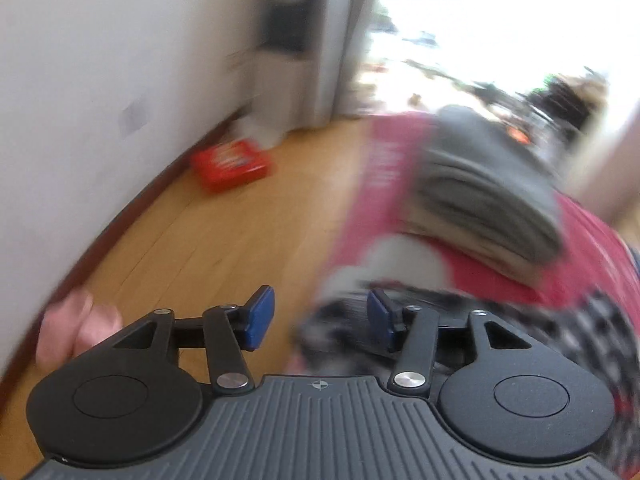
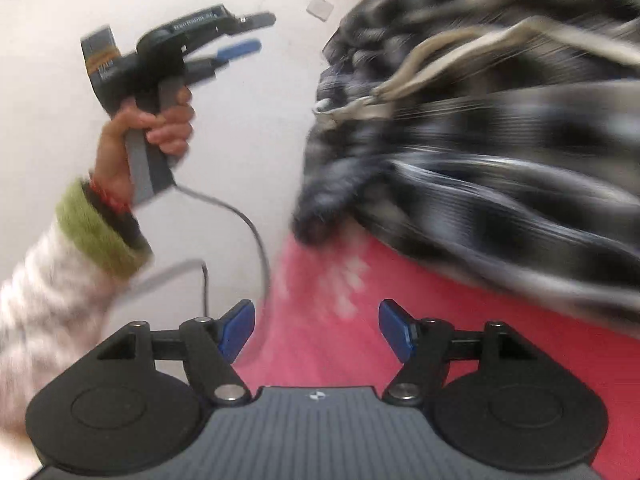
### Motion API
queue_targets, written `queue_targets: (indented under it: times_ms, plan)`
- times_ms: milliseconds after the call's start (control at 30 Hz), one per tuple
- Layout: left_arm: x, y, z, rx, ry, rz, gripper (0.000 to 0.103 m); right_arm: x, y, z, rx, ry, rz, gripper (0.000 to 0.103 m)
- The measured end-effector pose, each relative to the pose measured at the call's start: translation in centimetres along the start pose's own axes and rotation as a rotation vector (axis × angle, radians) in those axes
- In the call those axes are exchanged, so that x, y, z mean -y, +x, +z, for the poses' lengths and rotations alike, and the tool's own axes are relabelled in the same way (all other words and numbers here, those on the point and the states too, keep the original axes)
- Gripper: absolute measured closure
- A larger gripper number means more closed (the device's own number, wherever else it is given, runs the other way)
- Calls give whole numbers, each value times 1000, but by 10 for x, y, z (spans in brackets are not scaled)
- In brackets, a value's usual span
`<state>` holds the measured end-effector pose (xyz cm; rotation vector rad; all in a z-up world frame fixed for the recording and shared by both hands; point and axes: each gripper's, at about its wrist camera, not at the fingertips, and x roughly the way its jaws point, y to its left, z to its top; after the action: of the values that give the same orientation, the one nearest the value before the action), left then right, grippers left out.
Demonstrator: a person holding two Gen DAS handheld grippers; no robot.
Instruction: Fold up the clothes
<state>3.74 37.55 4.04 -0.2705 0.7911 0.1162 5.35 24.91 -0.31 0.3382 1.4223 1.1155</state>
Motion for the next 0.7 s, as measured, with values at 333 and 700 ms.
queue_targets:
  times_ms: [333,700]
  plan:
    - [210,-7,-90,-135,604,-497,41,66,-161,-102,367,256,-302,32]
    - [275,-2,-188,-215,940,-462,44,169,-337,-281,1033,865,-630,35]
